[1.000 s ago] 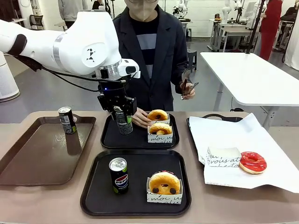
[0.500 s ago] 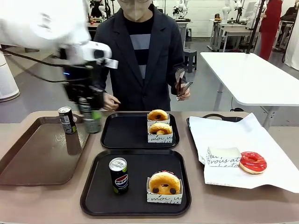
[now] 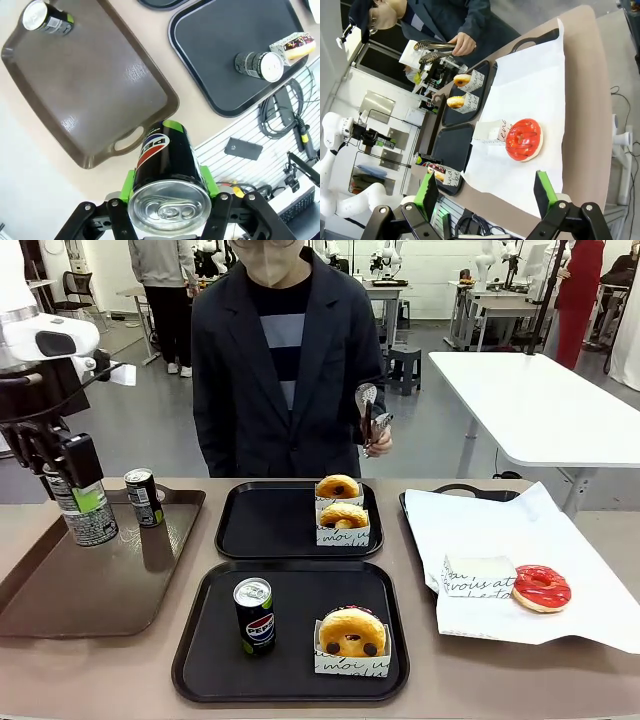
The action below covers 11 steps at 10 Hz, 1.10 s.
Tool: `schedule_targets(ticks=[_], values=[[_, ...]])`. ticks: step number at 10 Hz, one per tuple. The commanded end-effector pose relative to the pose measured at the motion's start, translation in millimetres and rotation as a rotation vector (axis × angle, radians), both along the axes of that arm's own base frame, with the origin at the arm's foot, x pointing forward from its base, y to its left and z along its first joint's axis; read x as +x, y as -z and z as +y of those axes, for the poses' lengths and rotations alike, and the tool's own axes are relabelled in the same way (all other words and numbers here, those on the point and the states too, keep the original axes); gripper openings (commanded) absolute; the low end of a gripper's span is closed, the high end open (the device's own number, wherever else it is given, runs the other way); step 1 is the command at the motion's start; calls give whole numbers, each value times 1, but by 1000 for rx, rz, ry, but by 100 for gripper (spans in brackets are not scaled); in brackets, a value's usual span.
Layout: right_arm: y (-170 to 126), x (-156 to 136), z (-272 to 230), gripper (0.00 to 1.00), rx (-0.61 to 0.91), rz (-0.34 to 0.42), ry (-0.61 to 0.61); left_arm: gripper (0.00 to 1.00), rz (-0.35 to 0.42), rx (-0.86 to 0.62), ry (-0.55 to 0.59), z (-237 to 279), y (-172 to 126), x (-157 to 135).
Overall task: Set up donuts and drinks on trays.
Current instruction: Pick up one Pepsi coke from the Handle tray and place it on the Flat Tray without a Pepsi coke.
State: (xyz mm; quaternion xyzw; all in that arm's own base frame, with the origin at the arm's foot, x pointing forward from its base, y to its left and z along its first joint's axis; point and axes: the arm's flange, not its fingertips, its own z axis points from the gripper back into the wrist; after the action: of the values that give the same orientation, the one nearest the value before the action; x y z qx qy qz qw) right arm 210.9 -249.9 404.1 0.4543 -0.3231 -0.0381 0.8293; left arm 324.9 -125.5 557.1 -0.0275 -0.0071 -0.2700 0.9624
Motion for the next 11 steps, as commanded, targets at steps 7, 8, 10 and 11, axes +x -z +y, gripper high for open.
schedule_targets(ticks=[7, 8, 10, 11], values=[[1, 3, -1, 100, 17, -38, 5, 59, 30, -39, -52, -134, 85, 92], [1, 3, -1, 100, 17, -38, 5, 59, 15, -49, -58, -143, 94, 99], [1, 3, -1, 100, 17, -38, 5, 59, -36, -86, -88, -170, 120, 117], [1, 3, -1, 100, 17, -38, 5, 59, -77, -74, -77, -180, 132, 123]])
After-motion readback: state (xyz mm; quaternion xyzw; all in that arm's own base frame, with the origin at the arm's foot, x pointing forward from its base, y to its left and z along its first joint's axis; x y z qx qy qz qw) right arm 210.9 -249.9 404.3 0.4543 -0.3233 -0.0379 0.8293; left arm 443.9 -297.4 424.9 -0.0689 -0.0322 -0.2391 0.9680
